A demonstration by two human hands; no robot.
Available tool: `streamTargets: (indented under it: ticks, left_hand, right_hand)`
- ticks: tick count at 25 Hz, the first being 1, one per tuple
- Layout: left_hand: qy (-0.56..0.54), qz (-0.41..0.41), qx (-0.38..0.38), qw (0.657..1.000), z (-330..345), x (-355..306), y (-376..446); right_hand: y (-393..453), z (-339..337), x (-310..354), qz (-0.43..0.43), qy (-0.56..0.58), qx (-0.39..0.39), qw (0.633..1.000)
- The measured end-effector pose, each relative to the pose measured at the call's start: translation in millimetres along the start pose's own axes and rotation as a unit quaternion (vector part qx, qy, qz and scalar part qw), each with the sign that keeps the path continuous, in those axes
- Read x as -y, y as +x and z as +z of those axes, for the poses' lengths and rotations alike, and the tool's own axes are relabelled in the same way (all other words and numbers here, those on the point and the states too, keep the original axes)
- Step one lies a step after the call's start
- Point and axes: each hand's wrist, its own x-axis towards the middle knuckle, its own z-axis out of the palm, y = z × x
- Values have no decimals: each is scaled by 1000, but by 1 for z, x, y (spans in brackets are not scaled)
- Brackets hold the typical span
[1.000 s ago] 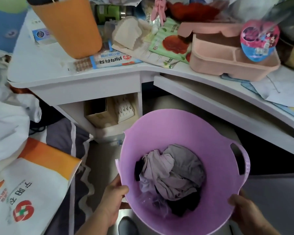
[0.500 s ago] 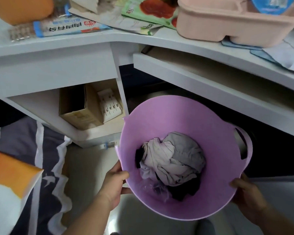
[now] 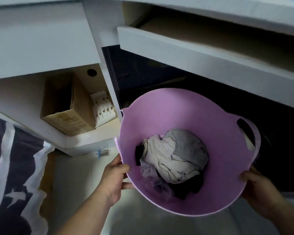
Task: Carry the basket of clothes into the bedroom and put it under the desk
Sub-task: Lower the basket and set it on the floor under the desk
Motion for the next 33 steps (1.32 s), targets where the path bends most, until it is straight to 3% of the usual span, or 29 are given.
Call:
streamTargets:
  ticks: [15,33]
  left_hand:
    - [10,59,-15,998,32,-21,93]
    - [-3,87,-62,994,40,-34,132]
  right_hand:
    - [124,1,9,-73,20,34,997]
    - [190,28,23,-71,7,44,997]
